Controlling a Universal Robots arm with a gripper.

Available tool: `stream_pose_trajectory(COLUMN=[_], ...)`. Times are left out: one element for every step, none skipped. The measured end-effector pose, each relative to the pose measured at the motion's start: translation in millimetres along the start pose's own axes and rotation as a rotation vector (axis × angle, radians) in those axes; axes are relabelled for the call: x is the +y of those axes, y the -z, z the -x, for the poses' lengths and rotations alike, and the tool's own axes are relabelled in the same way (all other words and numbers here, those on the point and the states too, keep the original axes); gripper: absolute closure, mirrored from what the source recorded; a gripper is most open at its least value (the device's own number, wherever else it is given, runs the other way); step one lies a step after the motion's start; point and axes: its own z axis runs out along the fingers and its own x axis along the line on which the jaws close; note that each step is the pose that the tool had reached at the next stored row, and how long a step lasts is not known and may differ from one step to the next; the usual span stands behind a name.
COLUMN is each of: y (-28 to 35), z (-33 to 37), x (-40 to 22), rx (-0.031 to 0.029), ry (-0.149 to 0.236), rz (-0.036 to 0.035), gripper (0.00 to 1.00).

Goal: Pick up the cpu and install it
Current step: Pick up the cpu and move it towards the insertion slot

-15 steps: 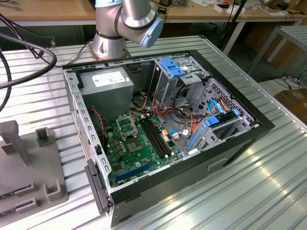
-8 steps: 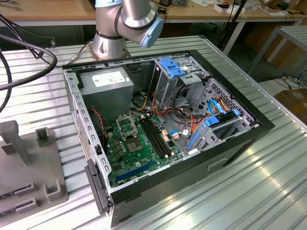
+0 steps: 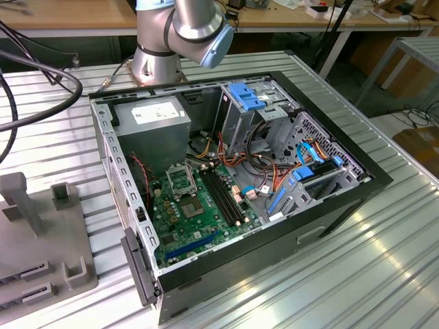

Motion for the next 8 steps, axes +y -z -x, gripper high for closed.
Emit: stream_pose_trajectory(y=[-0.1,-0.2,-0.4,-0.6,-0.7,-0.8,-0.7,-0.7], z=[0.0,0.1,0.3,0.5,0.6,0.9,0.8,0.8], x=[0.0,0.0,0.1,0.1,0.1,0.1,0.1,0.0], rx=[0.0001,0.0001,0.0002,0.0005,0.0012,0.0013,0.0014,0.0016], ry=[0.000,0.000,0.000,0.000,0.000,0.000,0.000,0.000], rz=[-0.0001,0.0000,0.0001,0.0002,0.0001,0.0002,0.0001,0.0000], gripper=[0.41,0.41,0.41,0.41,0.41,0.41,0.41,0.41])
